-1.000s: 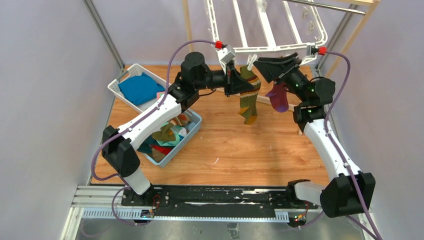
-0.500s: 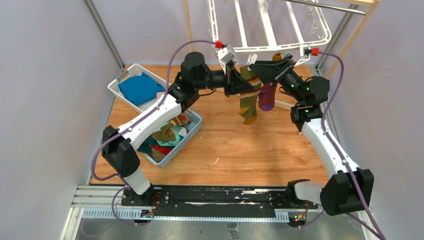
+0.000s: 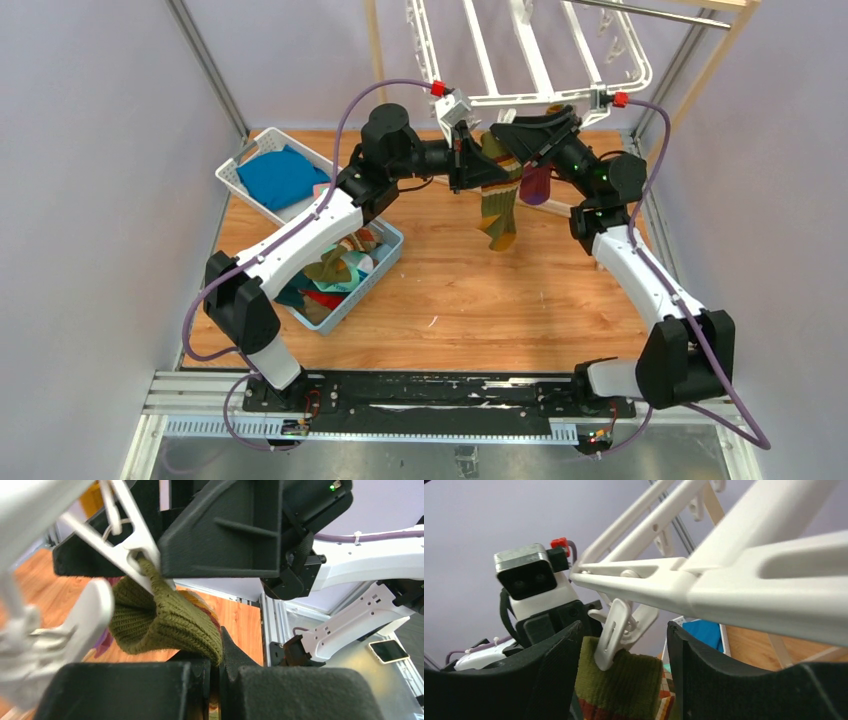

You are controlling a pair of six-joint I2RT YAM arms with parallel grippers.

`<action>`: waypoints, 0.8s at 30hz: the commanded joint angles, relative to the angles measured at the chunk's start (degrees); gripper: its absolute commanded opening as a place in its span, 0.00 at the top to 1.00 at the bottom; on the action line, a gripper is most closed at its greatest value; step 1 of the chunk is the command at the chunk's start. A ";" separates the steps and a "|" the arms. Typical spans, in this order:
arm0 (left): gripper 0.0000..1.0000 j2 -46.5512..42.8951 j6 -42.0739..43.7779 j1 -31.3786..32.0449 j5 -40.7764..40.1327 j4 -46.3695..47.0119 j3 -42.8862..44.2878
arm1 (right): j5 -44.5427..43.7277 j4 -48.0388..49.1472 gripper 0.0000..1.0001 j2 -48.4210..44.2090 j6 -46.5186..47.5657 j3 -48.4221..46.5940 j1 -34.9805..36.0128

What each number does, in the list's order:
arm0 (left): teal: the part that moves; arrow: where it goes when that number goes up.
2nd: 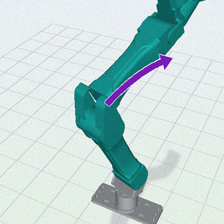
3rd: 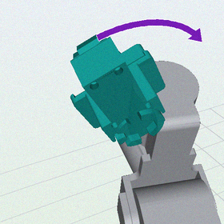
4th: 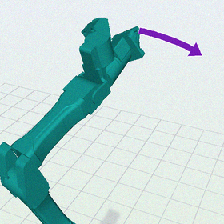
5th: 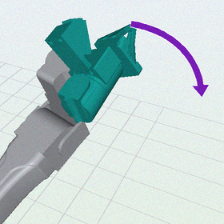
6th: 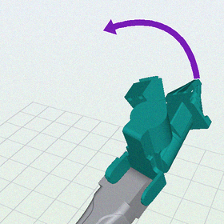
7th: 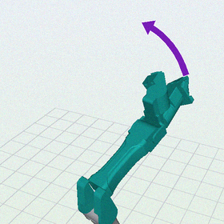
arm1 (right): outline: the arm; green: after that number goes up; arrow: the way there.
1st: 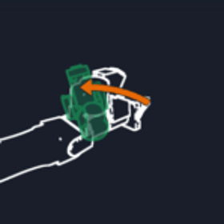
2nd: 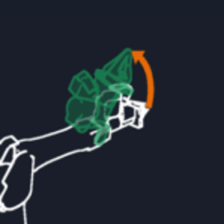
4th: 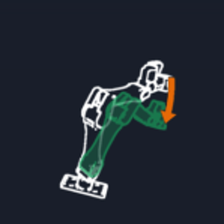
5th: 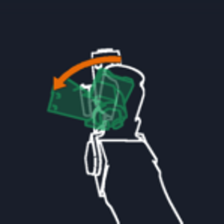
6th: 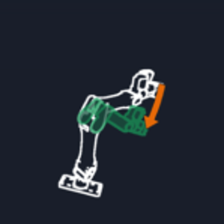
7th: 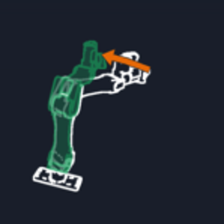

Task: Remove the socks clipped to the hanger
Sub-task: Remove the sock from the hanger.

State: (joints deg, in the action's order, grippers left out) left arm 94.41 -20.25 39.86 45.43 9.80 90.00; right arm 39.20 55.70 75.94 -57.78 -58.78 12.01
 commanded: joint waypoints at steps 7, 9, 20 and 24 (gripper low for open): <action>1.00 -0.07 -0.31 0.31 -0.27 1.97 0.82 | 0.70 7.59 0.44 -2.77 -2.07 -0.63 0.93; 1.00 -0.42 -0.08 0.31 -0.30 2.00 0.50 | 0.32 7.88 0.48 -2.33 -2.40 -0.63 0.83; 1.00 -0.65 0.21 0.31 -0.30 1.97 0.10 | -0.42 8.24 0.64 -1.52 -3.13 -1.00 0.03; 1.00 -0.63 0.27 0.31 -0.35 1.96 0.09 | -0.90 7.71 0.70 -1.29 -3.10 -0.82 0.03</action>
State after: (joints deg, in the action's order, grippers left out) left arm 94.52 -20.14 39.88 44.91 10.24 90.00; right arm 38.89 61.23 74.48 -60.40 -58.76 12.25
